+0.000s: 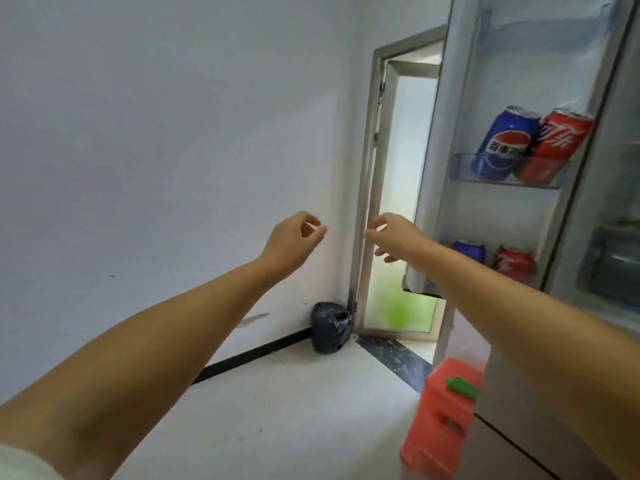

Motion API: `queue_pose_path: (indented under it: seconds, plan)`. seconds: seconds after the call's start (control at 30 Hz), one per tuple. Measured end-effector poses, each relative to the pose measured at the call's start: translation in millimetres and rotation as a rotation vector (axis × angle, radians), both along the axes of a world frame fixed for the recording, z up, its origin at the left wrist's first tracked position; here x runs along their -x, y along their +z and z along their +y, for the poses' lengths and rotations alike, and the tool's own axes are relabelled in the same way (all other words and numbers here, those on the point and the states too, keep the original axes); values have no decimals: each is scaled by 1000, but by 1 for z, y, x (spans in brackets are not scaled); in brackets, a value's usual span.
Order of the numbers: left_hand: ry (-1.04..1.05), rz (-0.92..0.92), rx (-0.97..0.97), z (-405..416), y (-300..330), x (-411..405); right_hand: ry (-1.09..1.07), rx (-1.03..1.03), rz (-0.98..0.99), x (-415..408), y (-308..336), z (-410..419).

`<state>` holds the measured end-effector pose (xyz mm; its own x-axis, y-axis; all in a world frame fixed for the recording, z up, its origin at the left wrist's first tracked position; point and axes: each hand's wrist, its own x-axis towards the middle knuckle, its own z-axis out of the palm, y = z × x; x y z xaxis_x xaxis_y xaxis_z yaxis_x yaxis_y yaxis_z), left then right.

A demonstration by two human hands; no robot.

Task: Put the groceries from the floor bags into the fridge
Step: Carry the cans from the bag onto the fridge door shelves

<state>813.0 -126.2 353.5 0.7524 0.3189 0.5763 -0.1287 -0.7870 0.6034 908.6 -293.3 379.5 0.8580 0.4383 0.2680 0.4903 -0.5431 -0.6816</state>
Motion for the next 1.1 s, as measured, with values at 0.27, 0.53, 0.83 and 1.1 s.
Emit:
queue_pose_path:
  seconds: [0.27, 0.53, 0.83, 1.1]
  plan:
    - [310, 135, 82, 209, -69, 160, 299, 109, -70, 140, -52, 236]
    - [513, 201, 245, 361, -143, 286, 573, 324, -30, 244, -143, 428]
    - [778, 407, 434, 541, -245, 419, 872, 465, 111, 309, -246, 649]
    - [1074, 475, 579, 666, -296, 514, 1122, 645, 120, 379, -307, 836]
